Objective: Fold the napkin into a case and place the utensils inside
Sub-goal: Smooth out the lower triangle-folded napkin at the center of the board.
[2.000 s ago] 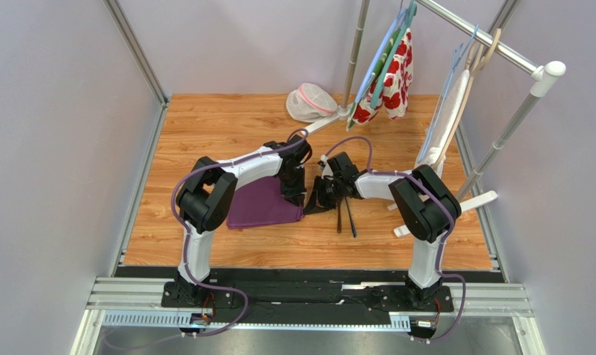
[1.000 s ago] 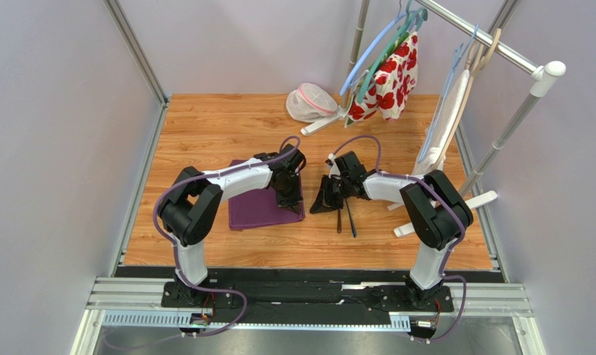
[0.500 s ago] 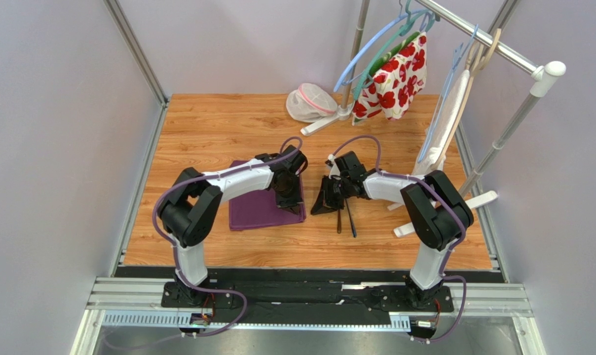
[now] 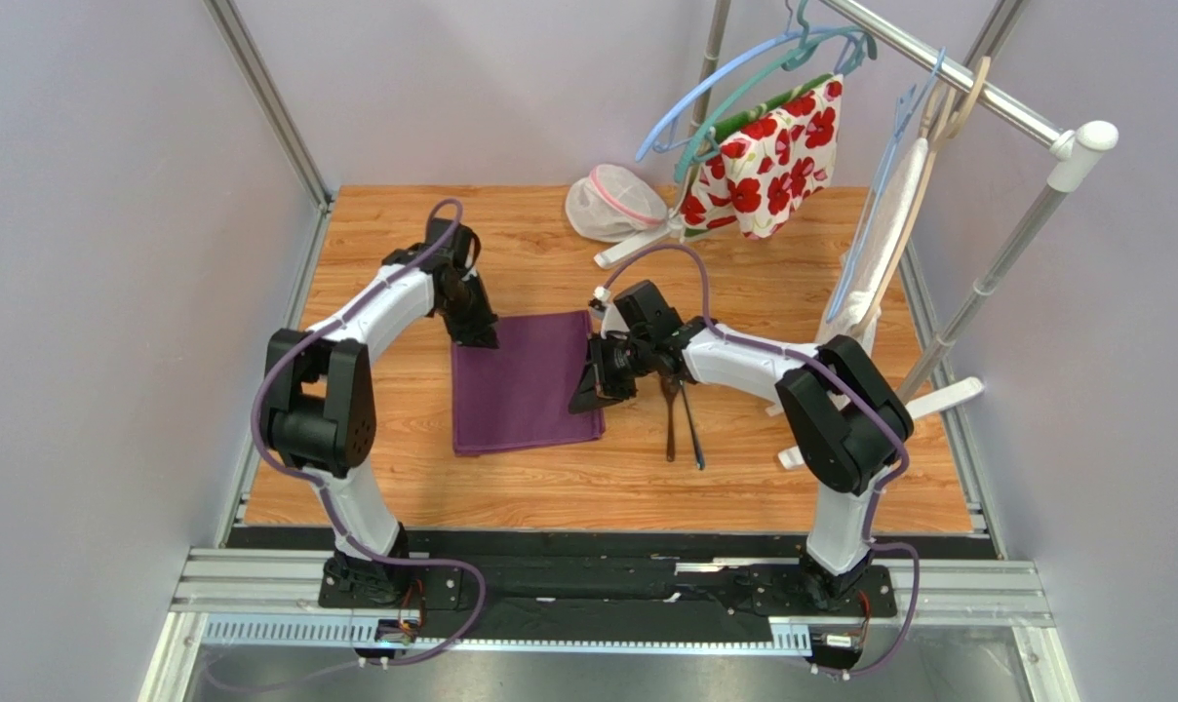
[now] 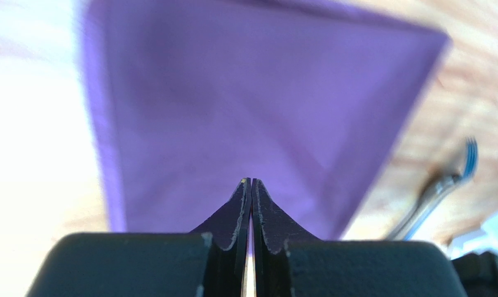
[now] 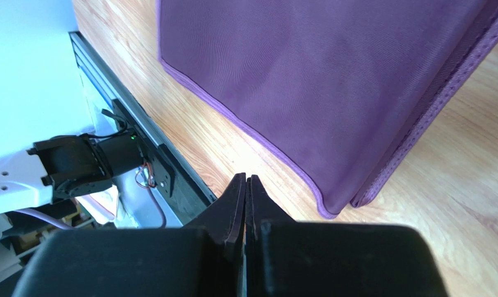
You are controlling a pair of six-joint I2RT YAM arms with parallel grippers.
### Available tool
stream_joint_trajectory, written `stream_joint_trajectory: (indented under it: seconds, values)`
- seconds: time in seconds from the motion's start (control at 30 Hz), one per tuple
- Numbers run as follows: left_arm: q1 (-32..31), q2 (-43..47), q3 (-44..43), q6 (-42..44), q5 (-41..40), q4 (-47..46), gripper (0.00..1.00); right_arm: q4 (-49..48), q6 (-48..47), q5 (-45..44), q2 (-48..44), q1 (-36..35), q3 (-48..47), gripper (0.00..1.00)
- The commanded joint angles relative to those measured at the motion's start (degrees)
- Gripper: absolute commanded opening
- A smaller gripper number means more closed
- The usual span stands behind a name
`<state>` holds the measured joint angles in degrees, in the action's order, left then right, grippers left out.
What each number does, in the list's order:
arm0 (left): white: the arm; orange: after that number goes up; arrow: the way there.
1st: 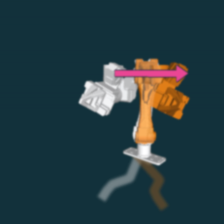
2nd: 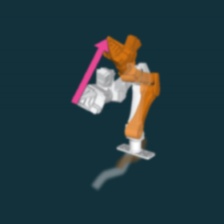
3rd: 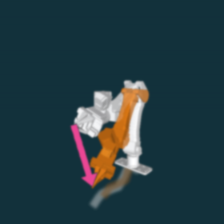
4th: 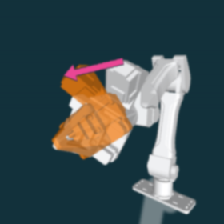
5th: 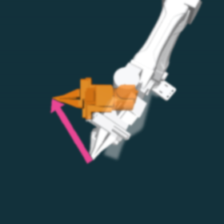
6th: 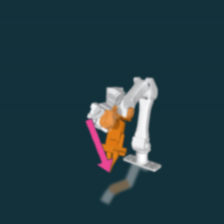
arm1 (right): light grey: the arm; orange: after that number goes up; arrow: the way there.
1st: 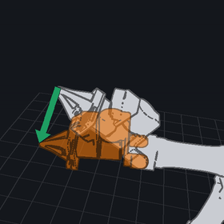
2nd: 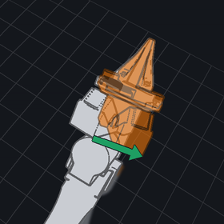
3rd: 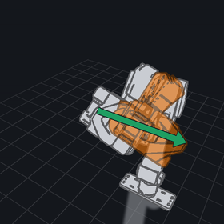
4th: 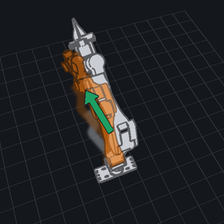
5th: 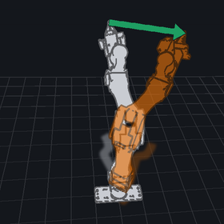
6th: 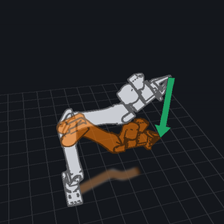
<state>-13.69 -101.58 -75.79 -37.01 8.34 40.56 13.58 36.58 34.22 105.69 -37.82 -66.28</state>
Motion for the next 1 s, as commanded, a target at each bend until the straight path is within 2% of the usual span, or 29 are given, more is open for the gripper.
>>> stream_joint_trajectory:
  seconds: [0.0,0.3,0.97]
  values:
    - [4.5,-4.0,-5.4,3.6,1.3,1.5,0.07,0.3,-1.2,1.3,4.2,0.6,-1.6,0.0]
    - [9.3,-9.1,-11.7,4.3,1.9,3.0,0.07,0.2,-2.9,-0.9,5.1,2.8,3.3,0.0]
    - [11.7,-17.9,-17.6,7.7,1.3,5.6,0.09,-0.8,-2.7,-6.4,4.2,5.3,10.4,0.0]
